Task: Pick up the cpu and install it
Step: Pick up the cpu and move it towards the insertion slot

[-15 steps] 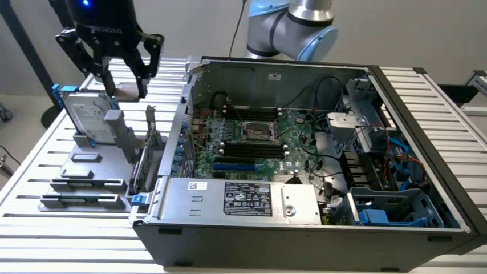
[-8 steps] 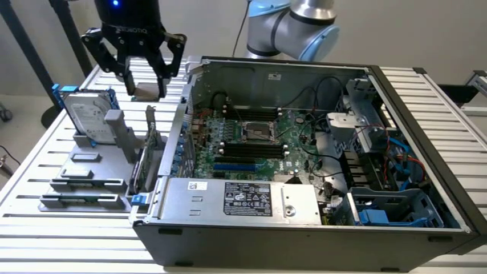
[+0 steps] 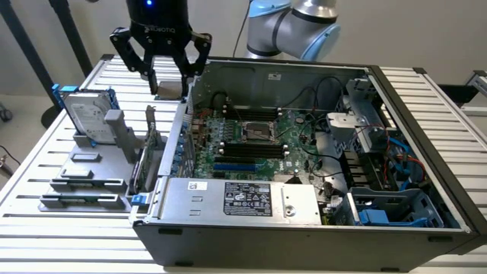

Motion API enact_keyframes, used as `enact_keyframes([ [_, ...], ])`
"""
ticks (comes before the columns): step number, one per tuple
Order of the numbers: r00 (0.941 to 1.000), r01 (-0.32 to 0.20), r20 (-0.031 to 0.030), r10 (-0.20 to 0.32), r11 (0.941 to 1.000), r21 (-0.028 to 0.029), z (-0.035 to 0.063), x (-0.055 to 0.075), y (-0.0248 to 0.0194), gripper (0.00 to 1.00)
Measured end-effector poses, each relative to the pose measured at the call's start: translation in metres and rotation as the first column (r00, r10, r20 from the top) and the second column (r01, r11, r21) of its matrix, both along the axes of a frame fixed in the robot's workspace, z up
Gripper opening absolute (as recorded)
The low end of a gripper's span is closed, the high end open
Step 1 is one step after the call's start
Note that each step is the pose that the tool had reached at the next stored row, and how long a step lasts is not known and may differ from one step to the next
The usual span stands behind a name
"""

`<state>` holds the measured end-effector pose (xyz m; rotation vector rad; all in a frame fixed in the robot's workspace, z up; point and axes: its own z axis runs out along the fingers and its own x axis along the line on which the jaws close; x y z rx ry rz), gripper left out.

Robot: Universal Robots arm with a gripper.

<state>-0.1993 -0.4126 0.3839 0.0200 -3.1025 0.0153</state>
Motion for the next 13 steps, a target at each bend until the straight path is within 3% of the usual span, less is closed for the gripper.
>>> enact_keyframes([
  [8,1.0,0.0,-0.0001,0.0,1.0,-0.0001,-0.0041,0.036,0.0126,0.55],
  [13,1.0,0.0,-0.0001,0.0,1.0,-0.0002,-0.0101,0.059,0.0239,0.55],
])
